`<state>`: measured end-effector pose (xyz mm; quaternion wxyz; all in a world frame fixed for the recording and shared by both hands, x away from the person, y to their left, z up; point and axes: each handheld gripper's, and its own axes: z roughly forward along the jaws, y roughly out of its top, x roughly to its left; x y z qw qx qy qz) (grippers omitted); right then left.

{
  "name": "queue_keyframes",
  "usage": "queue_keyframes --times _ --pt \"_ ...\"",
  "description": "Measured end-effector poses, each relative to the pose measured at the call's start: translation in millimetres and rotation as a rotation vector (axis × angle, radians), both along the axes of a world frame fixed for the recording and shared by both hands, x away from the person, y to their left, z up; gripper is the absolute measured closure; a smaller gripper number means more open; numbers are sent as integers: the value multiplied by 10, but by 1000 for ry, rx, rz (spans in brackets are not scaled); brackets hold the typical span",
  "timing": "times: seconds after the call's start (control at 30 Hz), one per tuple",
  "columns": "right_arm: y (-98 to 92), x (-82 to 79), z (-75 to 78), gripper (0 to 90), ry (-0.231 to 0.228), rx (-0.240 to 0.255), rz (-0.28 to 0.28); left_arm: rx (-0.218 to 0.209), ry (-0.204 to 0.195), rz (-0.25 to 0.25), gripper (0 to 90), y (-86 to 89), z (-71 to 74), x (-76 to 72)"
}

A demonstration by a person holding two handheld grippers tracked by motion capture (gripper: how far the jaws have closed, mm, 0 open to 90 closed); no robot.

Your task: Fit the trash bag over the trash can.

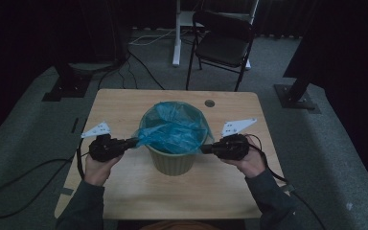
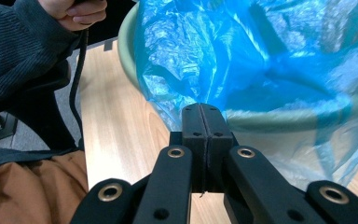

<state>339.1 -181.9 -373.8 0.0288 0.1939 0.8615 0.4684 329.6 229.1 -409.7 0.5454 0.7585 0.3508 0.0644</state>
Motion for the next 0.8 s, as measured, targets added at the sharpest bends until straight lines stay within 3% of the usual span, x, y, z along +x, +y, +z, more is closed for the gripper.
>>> queue_keyframes --times 0.33,0.57,0.8 --pt "18 4 -146 900 31 -10 26 23 29 -26 885 -86 -152 23" --pt "34 26 -220 900 52 0 32 17 44 -34 886 -112 -230 31" --pt "94 32 -289 900 71 -1 46 34 43 -56 886 -170 -271 16"
